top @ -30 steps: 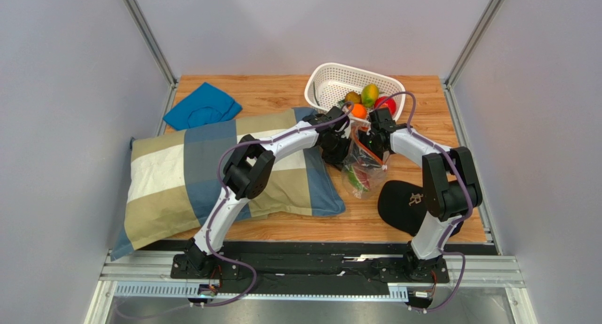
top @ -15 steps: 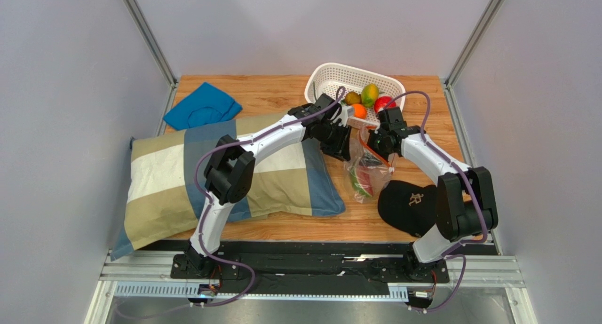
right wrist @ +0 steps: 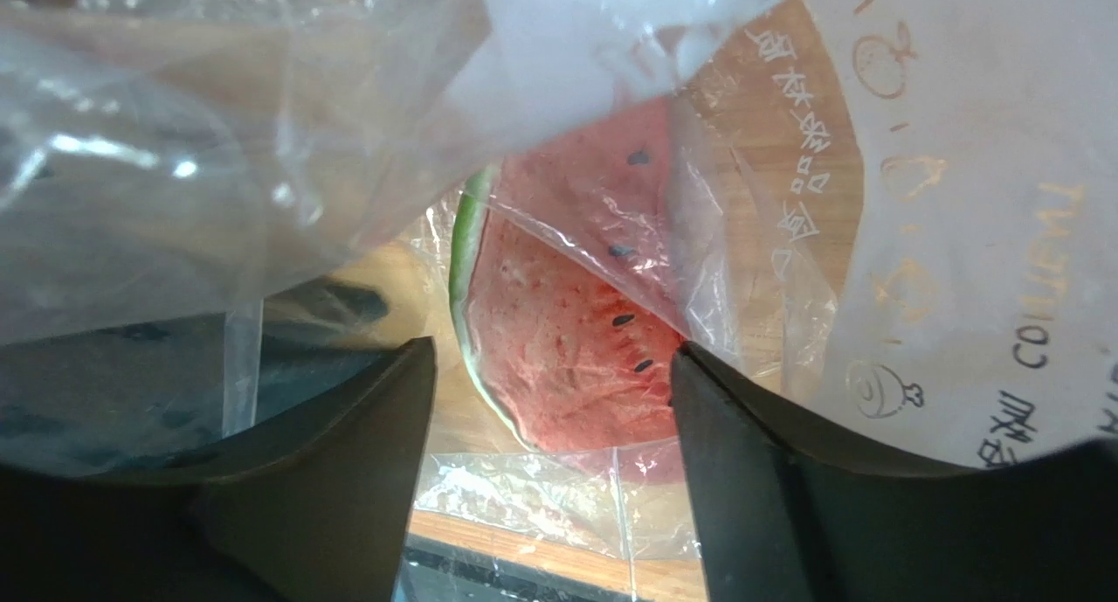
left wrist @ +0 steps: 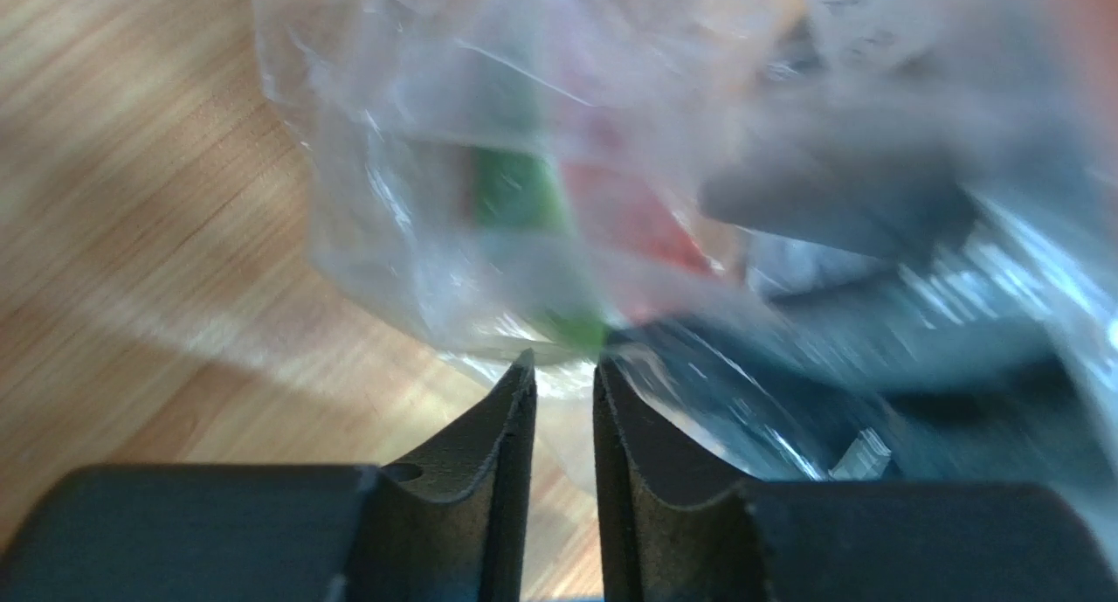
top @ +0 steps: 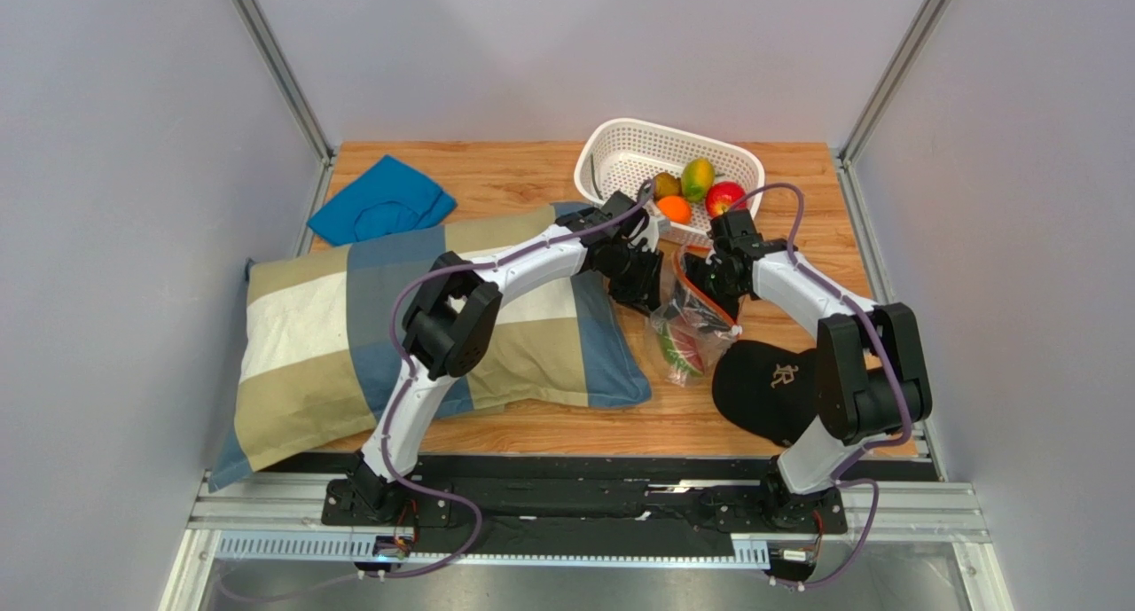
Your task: Open the zip-top bag and remove the fake food
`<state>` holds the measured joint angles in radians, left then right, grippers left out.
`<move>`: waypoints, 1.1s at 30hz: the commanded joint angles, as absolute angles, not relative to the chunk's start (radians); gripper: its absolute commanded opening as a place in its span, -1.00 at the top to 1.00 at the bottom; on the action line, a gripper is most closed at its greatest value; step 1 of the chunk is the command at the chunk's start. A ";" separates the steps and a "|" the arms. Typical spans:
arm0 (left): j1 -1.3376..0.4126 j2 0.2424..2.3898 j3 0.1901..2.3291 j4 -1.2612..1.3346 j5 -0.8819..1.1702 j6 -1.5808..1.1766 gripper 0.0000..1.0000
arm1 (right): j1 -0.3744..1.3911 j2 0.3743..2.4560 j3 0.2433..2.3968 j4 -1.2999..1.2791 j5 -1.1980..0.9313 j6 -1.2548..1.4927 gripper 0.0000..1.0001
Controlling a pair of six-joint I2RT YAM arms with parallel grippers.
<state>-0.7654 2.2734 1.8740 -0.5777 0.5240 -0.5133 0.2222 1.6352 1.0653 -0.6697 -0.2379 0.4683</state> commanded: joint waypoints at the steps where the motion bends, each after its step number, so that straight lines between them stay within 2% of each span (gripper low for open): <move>1: -0.779 2.332 1.916 -0.554 0.552 -0.558 0.48 | 0.229 1.664 1.057 -0.666 -0.247 0.445 -0.49; 14: -0.785 2.413 1.919 -0.523 0.543 -0.592 0.70 | 0.255 1.857 1.086 -0.578 -0.241 0.422 -0.60; 17: -0.785 2.402 1.908 -0.511 0.554 -0.578 0.73 | 0.273 1.870 1.117 -0.591 -0.242 0.443 -0.38; 18: -0.785 2.395 1.908 -0.517 0.554 -0.565 0.73 | 0.275 1.853 1.114 -0.589 -0.236 0.455 -0.11; 20: -0.785 2.353 1.893 -0.528 0.545 -0.549 0.71 | 0.275 1.818 1.101 -0.587 -0.227 0.482 0.21; 21: -0.785 2.336 1.884 -0.529 0.528 -0.535 0.67 | 0.273 1.774 1.100 -0.594 -0.229 0.482 0.50; 24: -0.778 2.263 1.858 -0.538 0.509 -0.496 0.46 | 0.255 1.711 1.106 -0.621 -0.229 0.471 1.00; 29: -0.752 2.183 1.862 -0.574 0.537 -0.448 0.18 | 0.198 1.619 1.121 -0.664 -0.279 0.463 1.00; 33: -0.747 2.132 1.830 -0.542 0.639 -0.428 0.06 | 0.157 1.542 1.123 -0.680 -0.365 0.489 1.00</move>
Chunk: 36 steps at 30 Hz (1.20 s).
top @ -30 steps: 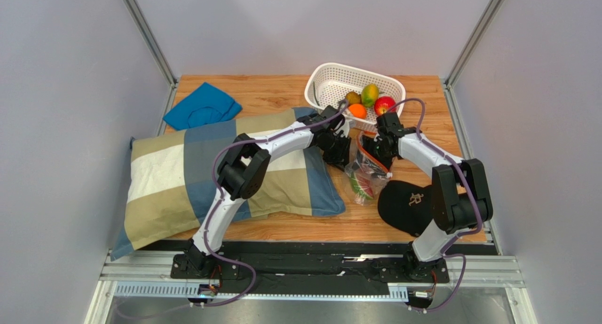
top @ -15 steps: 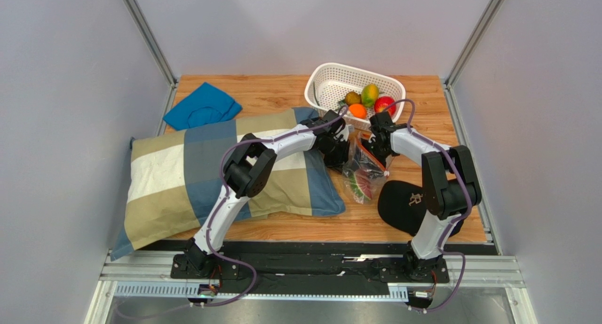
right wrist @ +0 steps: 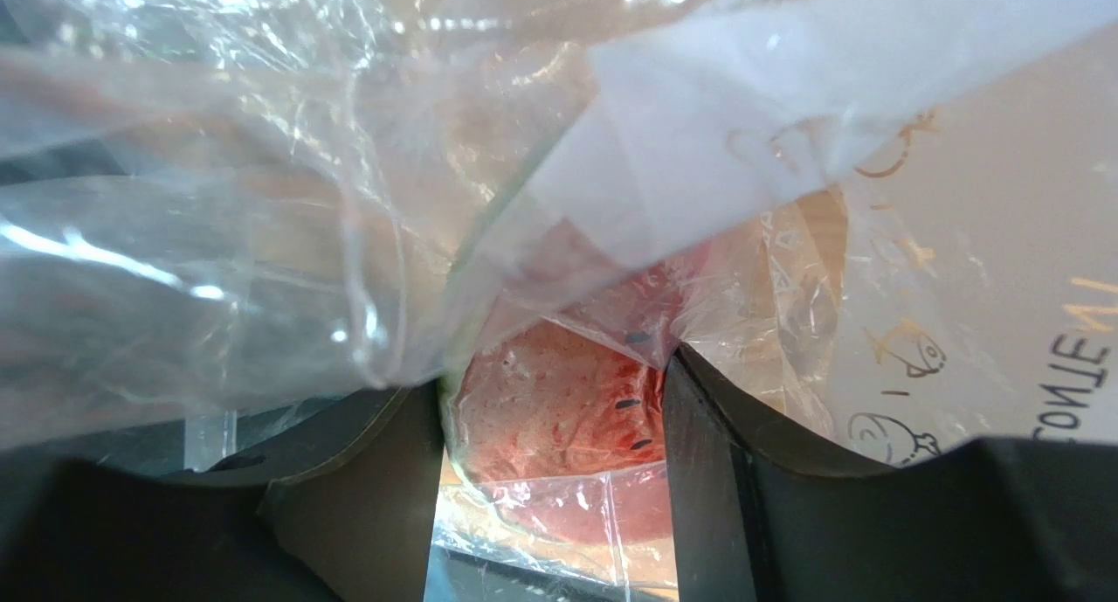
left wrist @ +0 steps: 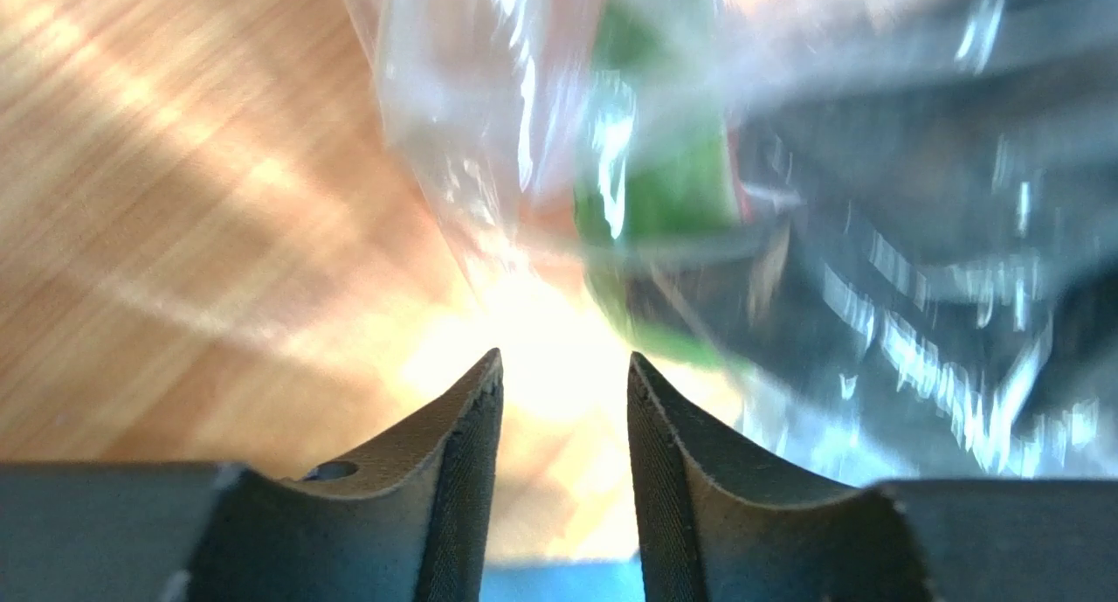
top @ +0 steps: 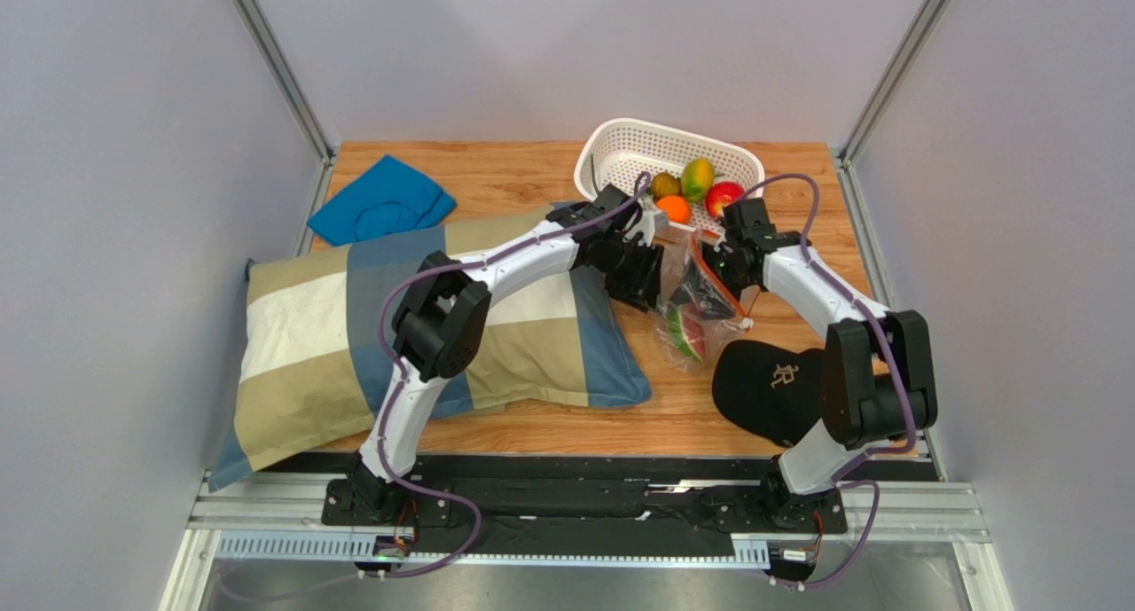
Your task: Open the zip-top bag and remove the fake food
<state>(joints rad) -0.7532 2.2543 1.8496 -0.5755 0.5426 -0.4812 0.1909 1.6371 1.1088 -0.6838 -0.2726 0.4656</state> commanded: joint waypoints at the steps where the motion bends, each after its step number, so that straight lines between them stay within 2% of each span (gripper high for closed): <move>1: -0.746 2.103 1.795 -0.517 0.650 -0.423 0.03 | 0.135 1.519 1.120 -0.677 -0.385 0.497 1.00; 6: -0.727 2.017 1.677 -0.376 0.731 -0.431 -0.15 | 0.077 1.514 1.092 -0.612 -0.595 0.520 1.00; 7: -0.727 2.020 1.677 -0.352 0.759 -0.430 -0.25 | 0.072 1.514 1.092 -0.609 -0.610 0.519 1.00; 11: -0.726 2.059 1.707 -0.371 0.845 -0.426 -0.26 | 0.060 1.506 1.098 -0.597 -0.696 0.528 1.00; 18: -0.707 2.091 1.680 -0.259 0.960 -0.457 -0.23 | 0.031 1.494 1.095 -0.601 -0.851 0.558 0.96; 20: -0.701 2.102 1.651 -0.154 0.995 -0.521 -0.13 | 0.031 1.503 1.086 -0.597 -0.891 0.568 0.89; 21: -0.700 2.103 1.640 -0.108 1.024 -0.547 -0.02 | 0.031 1.502 1.066 -0.591 -0.908 0.574 0.86; 22: -0.699 2.103 1.616 -0.010 1.032 -0.576 0.32 | 0.032 1.496 1.054 -0.583 -0.905 0.581 0.81; 23: -0.699 2.102 1.602 0.050 1.041 -0.651 0.46 | 0.031 1.490 1.045 -0.572 -0.902 0.583 0.60; 24: -0.699 2.095 1.585 0.107 1.039 -0.684 0.57 | 0.031 1.488 1.023 -0.571 -0.893 0.584 0.49; 25: -0.699 2.082 1.547 0.221 1.032 -0.715 0.80 | 0.031 1.485 1.014 -0.568 -0.894 0.589 0.42; 26: -0.701 2.076 1.528 0.269 1.011 -0.768 0.87 | 0.032 1.485 1.003 -0.554 -0.894 0.604 0.24; 28: -0.699 2.069 1.513 0.328 0.996 -0.791 1.00 | 0.035 1.479 0.974 -0.528 -0.894 0.623 0.03; 36: -0.752 2.080 1.565 0.324 0.966 -0.818 1.00 | 0.113 1.522 0.994 -0.457 -0.874 0.670 -0.31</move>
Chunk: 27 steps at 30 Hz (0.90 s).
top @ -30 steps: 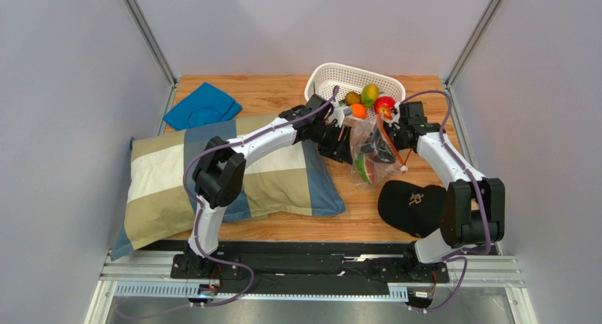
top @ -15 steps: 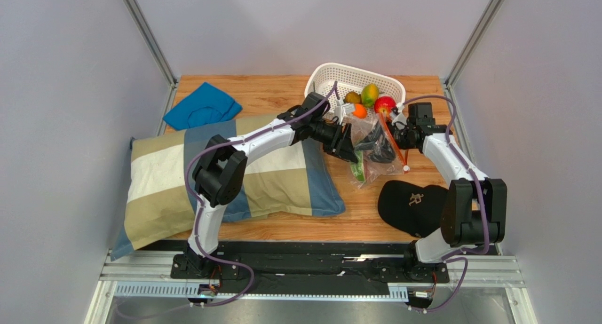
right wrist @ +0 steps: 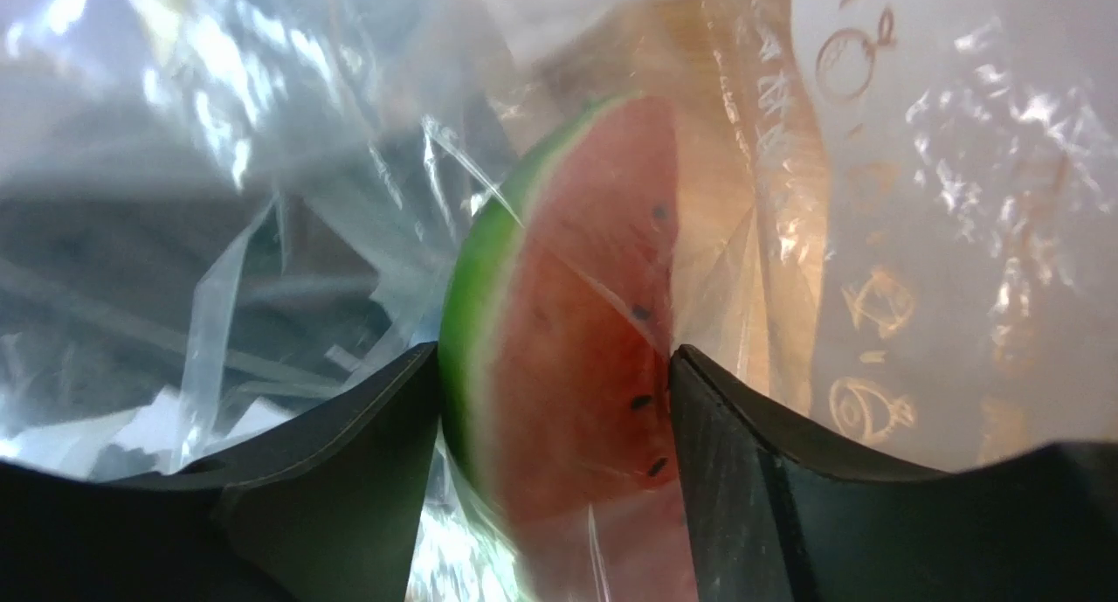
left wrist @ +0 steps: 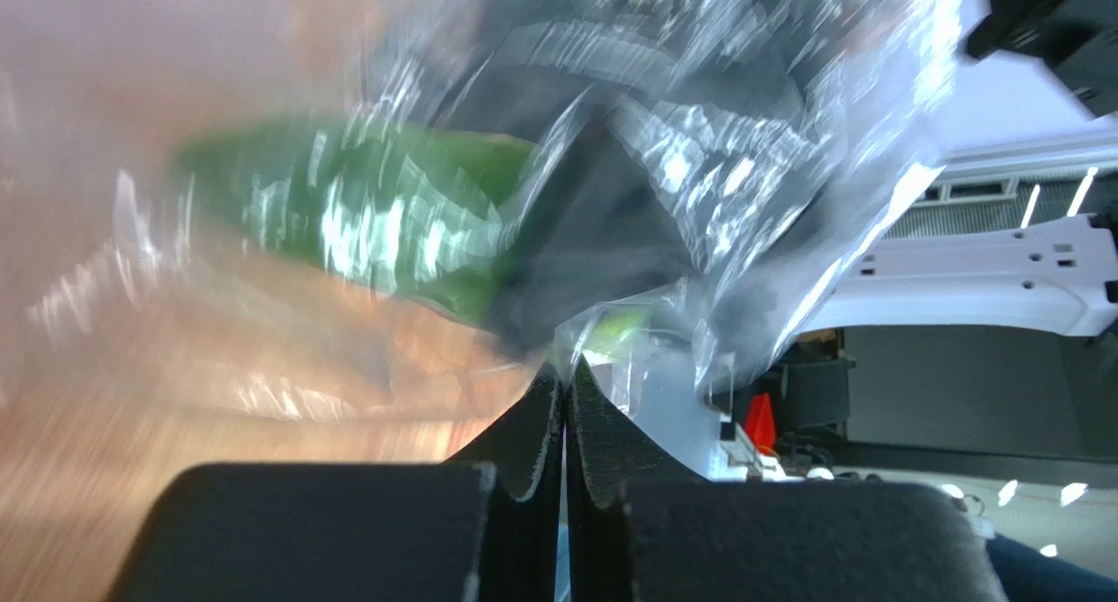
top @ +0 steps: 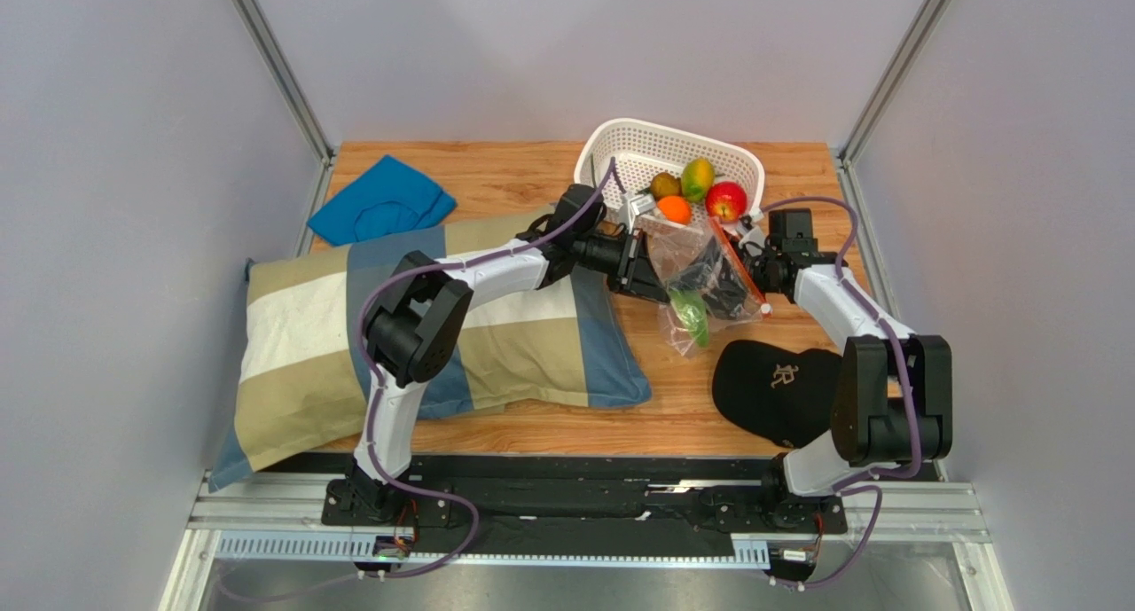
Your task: Open the zip-top bag and remove the fake food
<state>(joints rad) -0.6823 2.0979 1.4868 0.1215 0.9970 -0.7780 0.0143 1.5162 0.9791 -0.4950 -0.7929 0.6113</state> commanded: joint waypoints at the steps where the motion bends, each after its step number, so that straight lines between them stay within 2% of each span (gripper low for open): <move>1: -0.762 2.080 1.569 0.328 0.963 -0.827 1.00 | 0.121 1.522 0.997 -0.453 -0.868 0.675 -0.35; 6: -0.761 2.053 1.588 0.191 0.939 -0.735 1.00 | 0.112 1.516 1.015 -0.511 -0.835 0.637 -0.39; 9: -0.743 2.031 1.589 0.092 0.920 -0.660 1.00 | 0.083 1.508 1.017 -0.574 -0.792 0.604 -0.31; 12: -0.712 2.013 1.611 -0.082 0.875 -0.565 1.00 | 0.074 1.497 1.046 -0.643 -0.741 0.558 -0.02; 13: -0.706 2.005 1.615 -0.119 0.859 -0.525 1.00 | 0.072 1.502 1.054 -0.664 -0.738 0.549 0.20; 18: -0.672 1.971 1.617 -0.219 0.816 -0.456 1.00 | 0.063 1.508 1.072 -0.684 -0.703 0.537 0.43; 21: -0.672 1.964 1.614 -0.261 0.799 -0.422 1.00 | 0.049 1.508 1.089 -0.709 -0.661 0.528 0.70; 27: -0.670 1.948 1.569 -0.273 0.755 -0.414 1.00 | 0.035 1.499 1.138 -0.772 -0.597 0.511 0.73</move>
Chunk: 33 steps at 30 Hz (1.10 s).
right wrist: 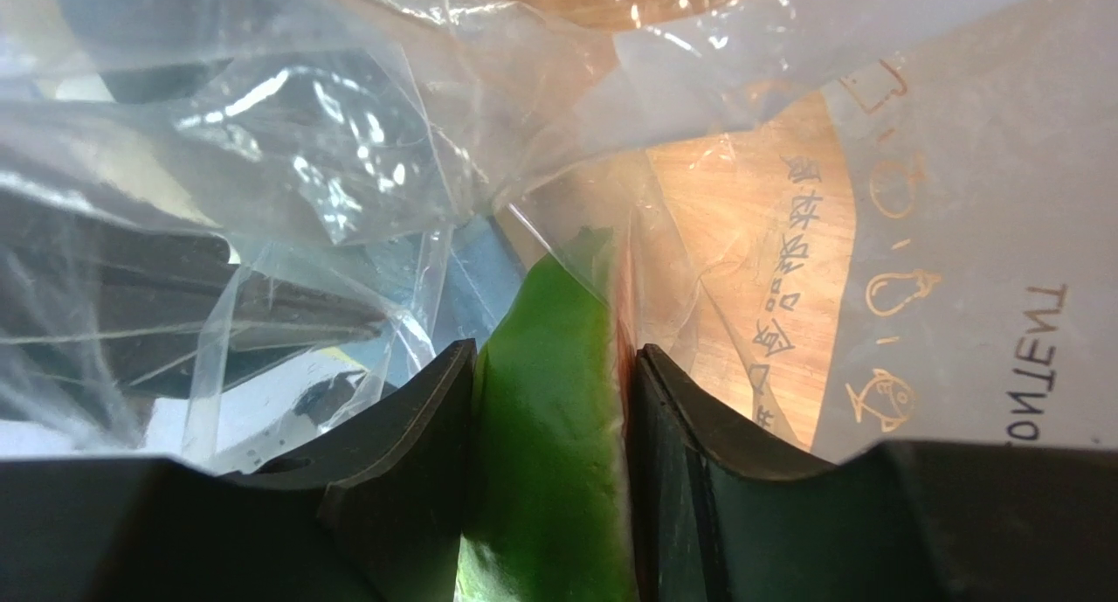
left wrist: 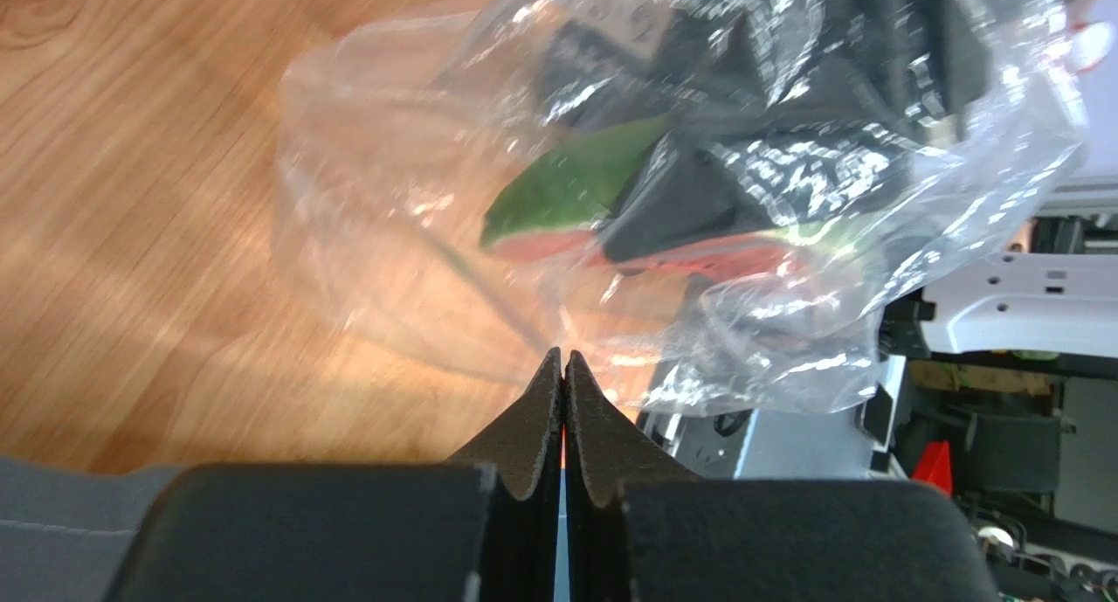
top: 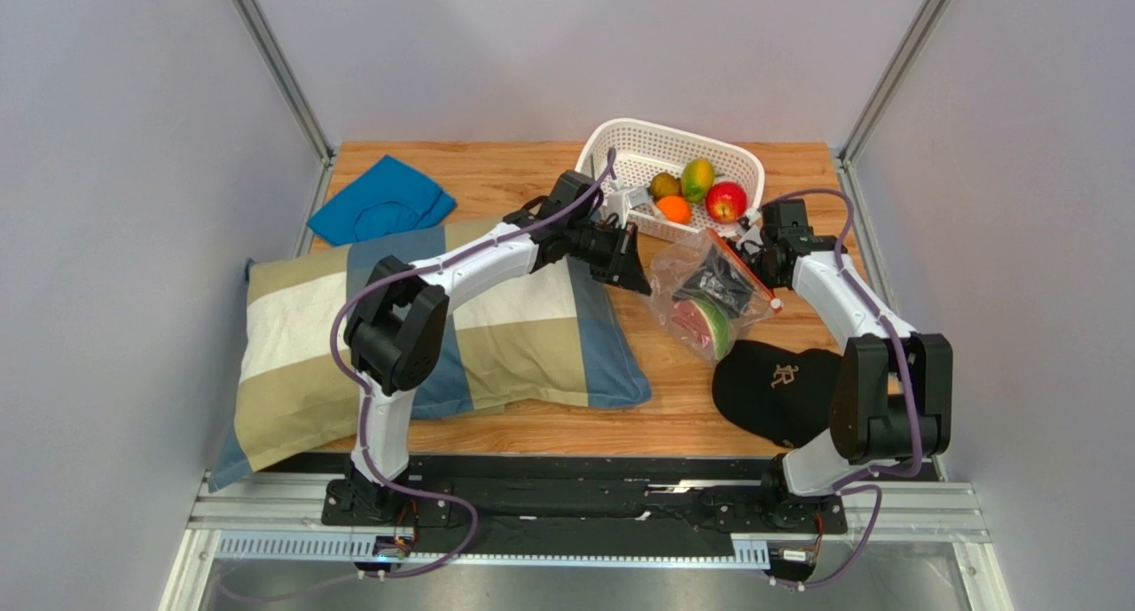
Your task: Open the zip-top bag and remove the fake food
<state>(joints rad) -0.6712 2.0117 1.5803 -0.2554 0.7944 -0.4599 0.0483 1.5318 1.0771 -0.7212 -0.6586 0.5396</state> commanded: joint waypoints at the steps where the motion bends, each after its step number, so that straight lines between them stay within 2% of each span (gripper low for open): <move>1: -0.670 1.942 1.554 -0.255 0.767 -0.443 1.00 | 0.034 1.491 1.138 -0.770 -0.591 0.523 0.74; 3: -0.670 1.933 1.506 -0.155 0.817 -0.486 1.00 | 0.031 1.471 1.146 -0.761 -0.568 0.528 0.75; 4: -0.672 1.931 1.497 -0.125 0.840 -0.539 1.00 | 0.031 1.463 1.149 -0.765 -0.546 0.537 0.81; 5: -0.670 1.930 1.488 -0.050 0.891 -0.575 0.92 | 0.028 1.459 1.149 -0.758 -0.537 0.543 0.84; 6: -0.670 1.928 1.470 -0.011 0.914 -0.645 0.30 | 0.019 1.456 1.141 -0.746 -0.554 0.549 0.88; 8: -0.672 1.924 1.448 0.078 0.928 -0.705 -0.60 | 0.012 1.460 1.135 -0.716 -0.612 0.574 0.91; 9: -0.670 1.930 1.450 0.084 0.928 -0.722 -0.91 | 0.012 1.463 1.132 -0.715 -0.623 0.578 0.92; 12: -0.670 1.963 1.454 0.181 0.939 -0.841 -0.98 | 0.014 1.451 1.092 -0.671 -0.667 0.627 0.97; 14: -0.670 1.993 1.453 0.292 0.971 -0.914 -0.98 | 0.012 1.434 1.063 -0.618 -0.710 0.685 1.00; 19: -0.673 2.042 1.486 0.339 0.948 -0.969 -0.98 | 0.012 1.414 0.994 -0.502 -0.778 0.796 1.00; 20: -0.673 2.049 1.514 0.286 0.948 -0.957 -0.97 | 0.012 1.411 0.991 -0.489 -0.788 0.811 1.00; 23: -0.672 2.069 1.571 0.121 0.931 -0.859 -0.71 | 0.012 1.399 0.994 -0.482 -0.793 0.827 1.00; 26: -0.670 2.050 1.575 0.005 0.894 -0.769 -0.86 | 0.008 1.397 1.006 -0.495 -0.802 0.831 1.00; 28: -0.670 2.026 1.552 0.006 0.871 -0.756 -0.77 | 0.009 1.387 1.005 -0.485 -0.813 0.851 1.00; 29: -0.667 2.025 1.545 0.012 0.868 -0.758 -0.46 | 0.009 1.379 0.999 -0.482 -0.822 0.857 1.00; 30: -0.666 2.039 1.549 0.012 0.868 -0.758 -0.04 | 0.009 1.371 0.997 -0.479 -0.824 0.864 1.00; 31: -0.663 2.045 1.558 0.005 0.873 -0.758 0.27 | 0.009 1.359 0.997 -0.485 -0.825 0.864 1.00; 32: -0.661 2.049 1.571 0.005 0.870 -0.753 0.74 | 0.009 1.355 0.994 -0.492 -0.827 0.862 1.00; 33: -0.661 2.045 1.577 -0.036 0.858 -0.718 0.90 | 0.009 1.350 1.000 -0.503 -0.827 0.856 1.00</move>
<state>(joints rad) -0.6704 2.0701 1.5349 0.0303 0.8902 -0.8021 0.0116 1.4117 0.9863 -0.5247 -0.7700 0.8249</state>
